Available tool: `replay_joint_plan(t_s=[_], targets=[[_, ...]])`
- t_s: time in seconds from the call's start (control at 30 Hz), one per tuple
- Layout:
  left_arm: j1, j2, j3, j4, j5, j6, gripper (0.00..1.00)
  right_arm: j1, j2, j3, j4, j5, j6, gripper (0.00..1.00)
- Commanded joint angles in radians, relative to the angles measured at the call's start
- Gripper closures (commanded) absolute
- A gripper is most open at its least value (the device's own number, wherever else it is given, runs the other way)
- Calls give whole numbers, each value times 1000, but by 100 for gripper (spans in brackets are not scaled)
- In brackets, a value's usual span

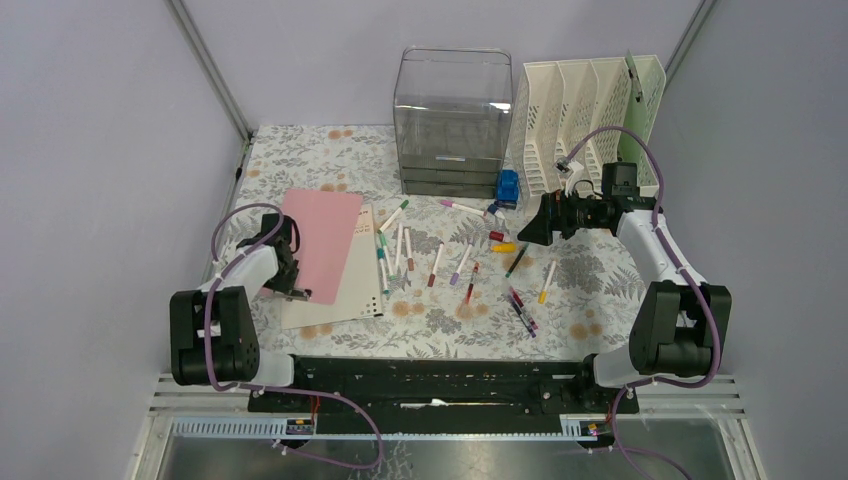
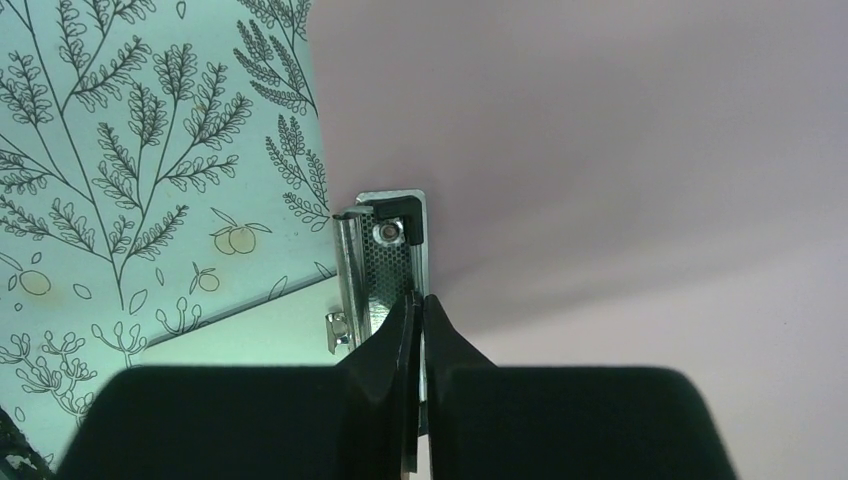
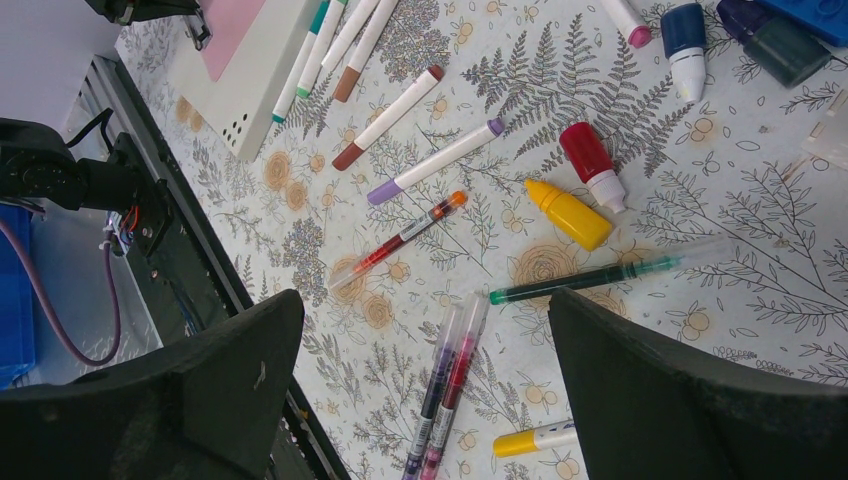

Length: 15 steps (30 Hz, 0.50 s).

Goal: Organize the desk
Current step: Pick up the folder from the center of the board.

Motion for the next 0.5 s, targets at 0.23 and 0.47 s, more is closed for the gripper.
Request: replay_joint_plan(t_s=[0.23, 0.47], targets=[[4, -126, 65, -43, 12, 134, 100, 4, -17, 3, 23, -50, 13, 0], [3, -255, 114, -59, 10, 236, 100, 12, -22, 12, 20, -91, 18, 0]])
